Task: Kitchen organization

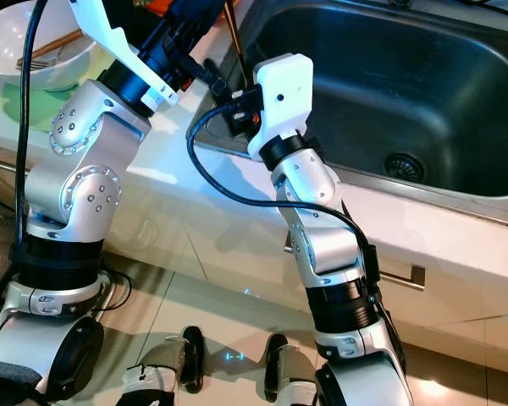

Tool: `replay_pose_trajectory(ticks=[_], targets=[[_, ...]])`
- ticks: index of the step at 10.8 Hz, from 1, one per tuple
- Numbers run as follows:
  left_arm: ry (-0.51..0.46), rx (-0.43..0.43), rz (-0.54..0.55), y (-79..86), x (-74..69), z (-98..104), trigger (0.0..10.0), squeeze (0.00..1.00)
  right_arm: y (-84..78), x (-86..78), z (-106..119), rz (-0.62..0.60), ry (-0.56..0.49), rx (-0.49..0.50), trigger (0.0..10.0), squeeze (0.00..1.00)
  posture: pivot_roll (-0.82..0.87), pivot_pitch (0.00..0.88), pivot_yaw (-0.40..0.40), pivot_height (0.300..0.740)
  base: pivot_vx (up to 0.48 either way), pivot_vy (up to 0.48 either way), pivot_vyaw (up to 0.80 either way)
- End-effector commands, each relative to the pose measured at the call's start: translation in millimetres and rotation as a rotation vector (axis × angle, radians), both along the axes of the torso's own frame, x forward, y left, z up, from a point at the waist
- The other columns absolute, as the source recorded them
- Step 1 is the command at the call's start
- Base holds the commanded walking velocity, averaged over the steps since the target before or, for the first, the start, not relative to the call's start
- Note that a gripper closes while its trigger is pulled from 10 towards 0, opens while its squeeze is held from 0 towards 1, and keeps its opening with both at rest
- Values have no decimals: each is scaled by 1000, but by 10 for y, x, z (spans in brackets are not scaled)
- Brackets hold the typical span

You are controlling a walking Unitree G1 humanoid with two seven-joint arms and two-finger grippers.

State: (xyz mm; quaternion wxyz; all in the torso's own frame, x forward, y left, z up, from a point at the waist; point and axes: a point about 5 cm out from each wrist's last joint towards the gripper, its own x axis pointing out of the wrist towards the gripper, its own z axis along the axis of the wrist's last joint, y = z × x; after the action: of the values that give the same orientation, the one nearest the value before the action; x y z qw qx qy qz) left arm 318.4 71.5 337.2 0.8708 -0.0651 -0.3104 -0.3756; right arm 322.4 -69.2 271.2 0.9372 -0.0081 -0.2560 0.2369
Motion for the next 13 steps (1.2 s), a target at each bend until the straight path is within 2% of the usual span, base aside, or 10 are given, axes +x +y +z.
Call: replay_pose_trajectory(ticks=[1,5,9,10,11,12,13], targets=[[-34,7,-11,-15,-38,50,10000,0,-5,11,27,-12,-8,9,0,0,102,252,19,740,0,0,0],[-46,-1,-13,-22,-98,91,10000,0,6,24,30,-12,-7,11,0,0,106,257,23,740,0,0,0],[-27,-25,18,46,-53,108,10000,0,-7,43,31,-17,-6,18,0,0,109,262,24,740,0,0,0],[-24,-29,24,57,-43,111,10000,63,-14,48,32,-19,-6,19,0,0,110,261,23,740,0,0,0],[-26,-31,37,67,-33,113,10000,325,-16,50,32,-20,-6,19,0,0,110,261,23,740,0,0,0],[-15,-55,46,86,-12,121,10000,1000,-25,58,29,-22,-4,18,0,0,111,260,21,740,0,0,0],[-12,-62,44,91,-7,129,10000,1000,-29,62,28,-24,-4,17,0,0,111,260,21,740,0,0,0]])
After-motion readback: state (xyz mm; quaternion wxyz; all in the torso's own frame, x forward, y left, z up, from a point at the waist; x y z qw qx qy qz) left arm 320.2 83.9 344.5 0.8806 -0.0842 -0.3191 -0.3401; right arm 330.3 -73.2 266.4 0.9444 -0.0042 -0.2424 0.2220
